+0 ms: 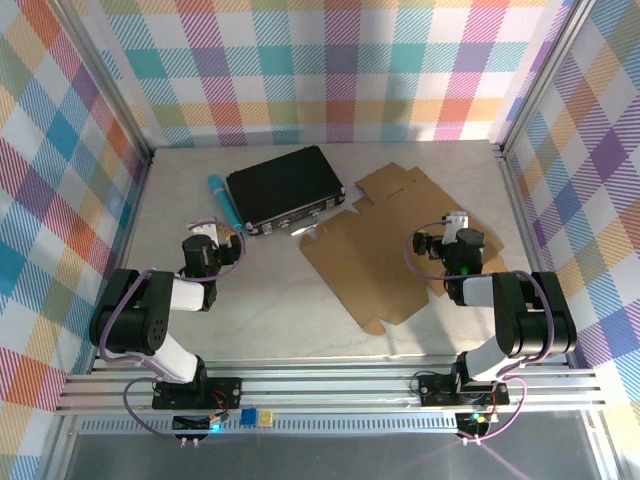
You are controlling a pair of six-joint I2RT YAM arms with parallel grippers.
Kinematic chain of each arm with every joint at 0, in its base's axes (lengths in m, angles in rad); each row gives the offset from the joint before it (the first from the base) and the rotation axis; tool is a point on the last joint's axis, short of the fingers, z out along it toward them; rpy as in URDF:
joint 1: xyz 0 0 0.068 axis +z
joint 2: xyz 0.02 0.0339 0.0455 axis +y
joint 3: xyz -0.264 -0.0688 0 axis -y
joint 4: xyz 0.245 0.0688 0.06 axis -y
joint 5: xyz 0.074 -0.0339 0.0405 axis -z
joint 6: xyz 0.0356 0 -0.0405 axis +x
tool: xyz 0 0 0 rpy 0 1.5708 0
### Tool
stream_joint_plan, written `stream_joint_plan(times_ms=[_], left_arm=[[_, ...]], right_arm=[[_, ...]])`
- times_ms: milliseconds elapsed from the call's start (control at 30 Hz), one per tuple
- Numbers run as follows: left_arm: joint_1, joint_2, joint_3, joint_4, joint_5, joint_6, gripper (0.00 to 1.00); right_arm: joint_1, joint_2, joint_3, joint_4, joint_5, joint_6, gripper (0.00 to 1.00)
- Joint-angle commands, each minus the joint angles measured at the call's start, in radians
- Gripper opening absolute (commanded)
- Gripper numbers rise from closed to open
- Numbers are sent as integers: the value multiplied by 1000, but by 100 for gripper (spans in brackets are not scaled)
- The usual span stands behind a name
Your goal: Fold the paper box
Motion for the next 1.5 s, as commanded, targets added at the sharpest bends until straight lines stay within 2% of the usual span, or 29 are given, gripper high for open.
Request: stream_joint_plan(times_ms=[0,1233,1367,1467], left_arm=[[-5,-4,20,-1,-4,21,100],[-5,-4,18,0,-4,20,100],[-5,-12,-30,96,-1,19,100],[-20,-32,-107,220,-90,8,100]], right_arm=[[-8,2,17,14,-22,5,99],[-7,0,14,20,-22,5,99],[-7,-11,-22,79,-16,8,99],[-6,-59,-98,175,50,32,99]])
